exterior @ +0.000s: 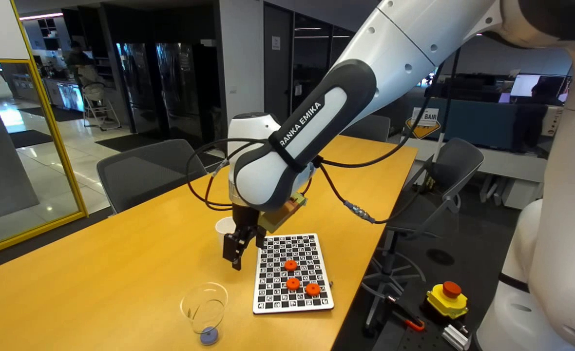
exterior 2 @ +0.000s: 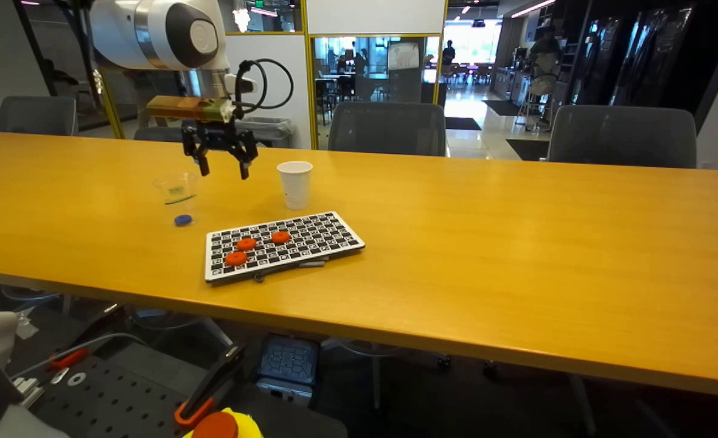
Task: Put the orange objects in the white cup and the other objects inside the transparent cup.
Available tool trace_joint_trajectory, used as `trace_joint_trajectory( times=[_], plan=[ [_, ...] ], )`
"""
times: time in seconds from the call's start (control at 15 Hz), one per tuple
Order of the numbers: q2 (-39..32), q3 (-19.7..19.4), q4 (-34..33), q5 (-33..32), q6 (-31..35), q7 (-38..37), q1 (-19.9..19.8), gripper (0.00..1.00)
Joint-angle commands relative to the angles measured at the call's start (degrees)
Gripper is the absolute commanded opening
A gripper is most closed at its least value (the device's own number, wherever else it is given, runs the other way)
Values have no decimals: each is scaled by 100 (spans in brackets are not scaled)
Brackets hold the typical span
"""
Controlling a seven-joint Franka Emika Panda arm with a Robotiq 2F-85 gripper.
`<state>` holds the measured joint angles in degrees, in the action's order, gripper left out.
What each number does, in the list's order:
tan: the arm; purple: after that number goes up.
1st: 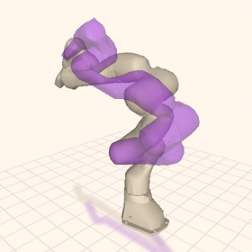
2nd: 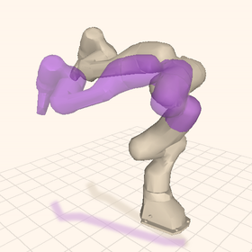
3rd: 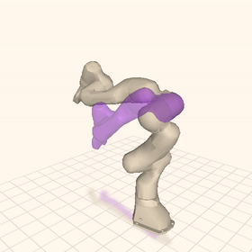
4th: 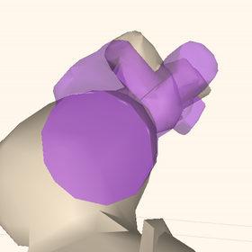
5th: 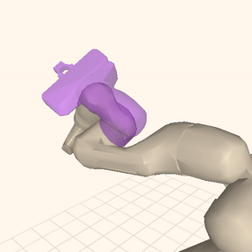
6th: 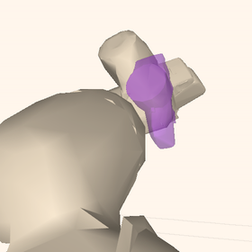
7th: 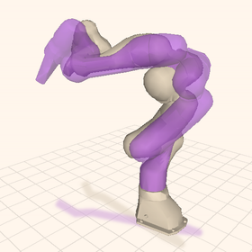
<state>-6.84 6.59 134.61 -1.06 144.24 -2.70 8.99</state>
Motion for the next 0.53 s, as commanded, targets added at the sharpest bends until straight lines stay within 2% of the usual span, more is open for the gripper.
trace_joint_trajectory(
  times=[0.0, 0.47],
  plan=[
    [-55, -221, 207, -297, 189, -554, -151, 100],
    [-489, -588, 313, -323, 494, -1086, -358, 100]
  ],
)
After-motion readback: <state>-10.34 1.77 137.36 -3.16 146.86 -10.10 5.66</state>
